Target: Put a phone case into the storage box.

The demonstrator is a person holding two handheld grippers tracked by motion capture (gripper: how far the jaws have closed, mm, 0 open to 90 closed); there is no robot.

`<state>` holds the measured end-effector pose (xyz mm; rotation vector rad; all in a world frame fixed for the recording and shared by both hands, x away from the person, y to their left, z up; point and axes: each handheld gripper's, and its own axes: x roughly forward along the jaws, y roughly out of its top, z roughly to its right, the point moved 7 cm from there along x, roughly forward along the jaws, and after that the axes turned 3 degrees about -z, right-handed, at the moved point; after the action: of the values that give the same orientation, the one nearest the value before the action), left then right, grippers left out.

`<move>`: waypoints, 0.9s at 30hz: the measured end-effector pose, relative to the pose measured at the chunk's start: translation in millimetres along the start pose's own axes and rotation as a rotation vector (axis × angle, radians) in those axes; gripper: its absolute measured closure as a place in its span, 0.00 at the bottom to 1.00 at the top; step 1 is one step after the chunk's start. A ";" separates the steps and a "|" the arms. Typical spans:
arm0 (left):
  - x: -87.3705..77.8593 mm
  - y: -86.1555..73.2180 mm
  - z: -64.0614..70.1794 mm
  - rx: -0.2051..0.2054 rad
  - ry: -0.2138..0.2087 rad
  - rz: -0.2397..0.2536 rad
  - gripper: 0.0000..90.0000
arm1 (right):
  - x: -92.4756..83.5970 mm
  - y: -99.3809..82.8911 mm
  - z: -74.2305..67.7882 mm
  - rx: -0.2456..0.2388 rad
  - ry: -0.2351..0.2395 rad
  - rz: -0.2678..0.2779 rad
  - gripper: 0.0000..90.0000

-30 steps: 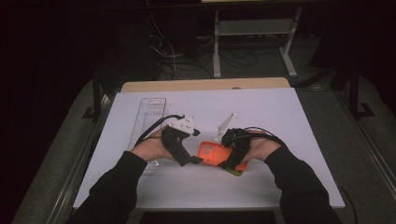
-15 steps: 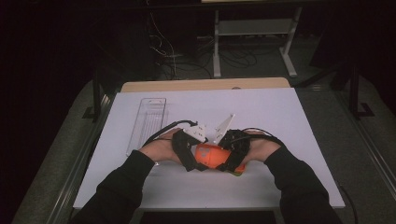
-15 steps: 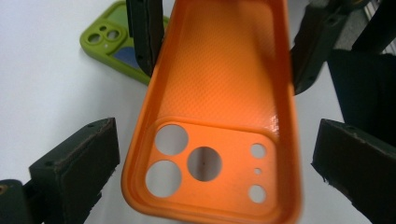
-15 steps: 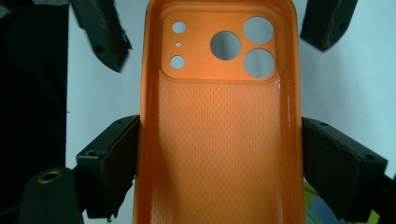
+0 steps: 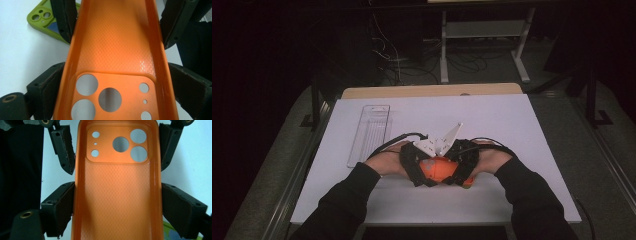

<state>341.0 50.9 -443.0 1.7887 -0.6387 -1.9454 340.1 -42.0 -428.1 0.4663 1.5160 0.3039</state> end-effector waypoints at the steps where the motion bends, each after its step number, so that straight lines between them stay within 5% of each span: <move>1: 0.3 0.0 0.2 0.000 -0.001 -0.001 0.07 | -0.1 -0.3 0.1 -0.003 0.000 -0.002 0.17; 18: 0.7 -0.5 2.1 0.003 -0.010 -0.008 0.17 | 1.3 -1.4 -2.4 -0.008 0.019 -0.006 0.16; 24: -1.2 -2.5 2.2 -0.014 -0.002 -0.017 0.17 | -2.1 -0.1 -1.3 -0.009 0.009 0.043 0.11; 27: -1.6 -5.4 1.1 -0.035 0.022 -0.018 0.17 | -8.4 -2.3 0.4 0.045 0.000 0.058 0.06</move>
<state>340.1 56.2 -444.8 1.7975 -0.5794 -1.9344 339.9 -48.0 -421.8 0.5466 1.5134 0.3153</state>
